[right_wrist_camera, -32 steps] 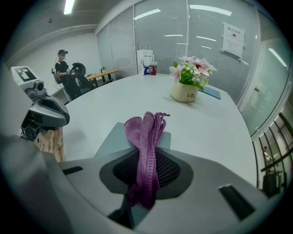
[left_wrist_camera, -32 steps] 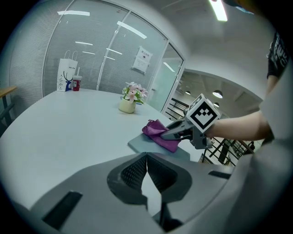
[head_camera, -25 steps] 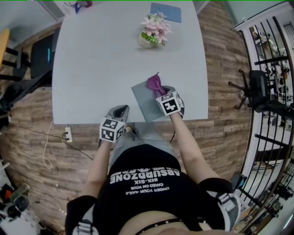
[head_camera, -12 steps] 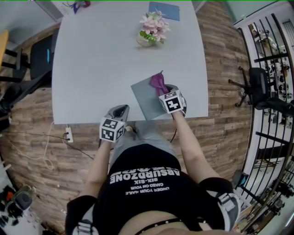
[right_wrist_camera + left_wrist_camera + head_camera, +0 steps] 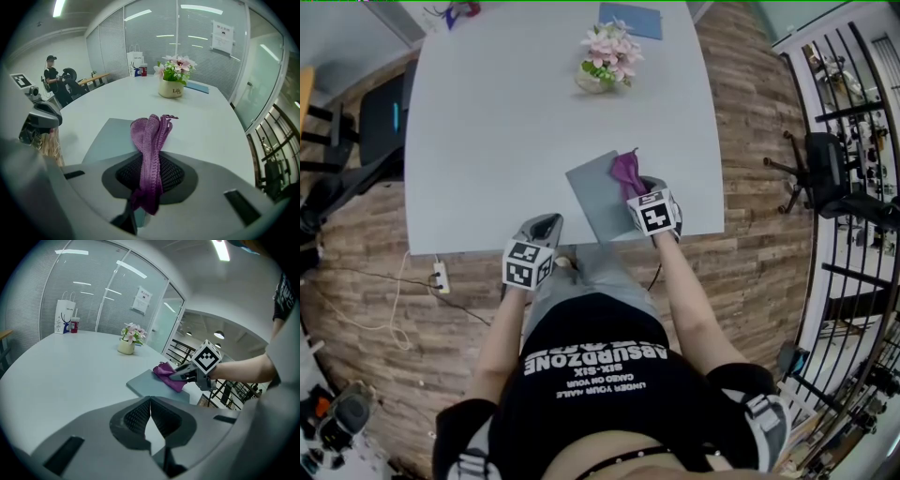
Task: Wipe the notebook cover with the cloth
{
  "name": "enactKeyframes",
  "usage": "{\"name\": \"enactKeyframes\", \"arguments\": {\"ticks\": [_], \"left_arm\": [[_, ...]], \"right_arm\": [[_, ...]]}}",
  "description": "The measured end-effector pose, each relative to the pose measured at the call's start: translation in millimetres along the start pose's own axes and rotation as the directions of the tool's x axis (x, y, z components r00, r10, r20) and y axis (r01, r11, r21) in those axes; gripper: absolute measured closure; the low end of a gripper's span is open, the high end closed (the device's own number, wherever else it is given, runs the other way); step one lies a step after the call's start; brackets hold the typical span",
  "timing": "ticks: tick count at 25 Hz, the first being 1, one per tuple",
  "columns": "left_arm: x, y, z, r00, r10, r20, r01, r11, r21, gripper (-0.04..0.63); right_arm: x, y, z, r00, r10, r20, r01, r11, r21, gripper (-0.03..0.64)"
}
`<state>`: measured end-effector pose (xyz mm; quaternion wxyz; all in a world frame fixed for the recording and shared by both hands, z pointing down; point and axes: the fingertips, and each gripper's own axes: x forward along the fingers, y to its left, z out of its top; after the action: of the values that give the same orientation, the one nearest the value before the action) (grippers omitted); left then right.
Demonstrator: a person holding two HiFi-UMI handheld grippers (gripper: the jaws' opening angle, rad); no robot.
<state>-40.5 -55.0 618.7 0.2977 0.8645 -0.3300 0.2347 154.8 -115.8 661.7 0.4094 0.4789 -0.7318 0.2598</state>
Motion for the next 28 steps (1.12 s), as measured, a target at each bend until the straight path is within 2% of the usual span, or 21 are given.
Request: {"name": "enactKeyframes", "arguments": {"ticks": [15,28], "left_arm": [[-1,-14,-5,0.999,-0.036,-0.005,0.036,0.999,0.024,0.578],[-15,-9,-16,1.000,-0.017,-0.006,0.017,1.000,0.004,0.578]], "right_arm": [[-15,3,-24,1.000,-0.015,0.016,0.014,0.998,0.068,0.531],[-7,49,-14,0.999,0.031,0.007,-0.031,0.999,0.025,0.531]]}}
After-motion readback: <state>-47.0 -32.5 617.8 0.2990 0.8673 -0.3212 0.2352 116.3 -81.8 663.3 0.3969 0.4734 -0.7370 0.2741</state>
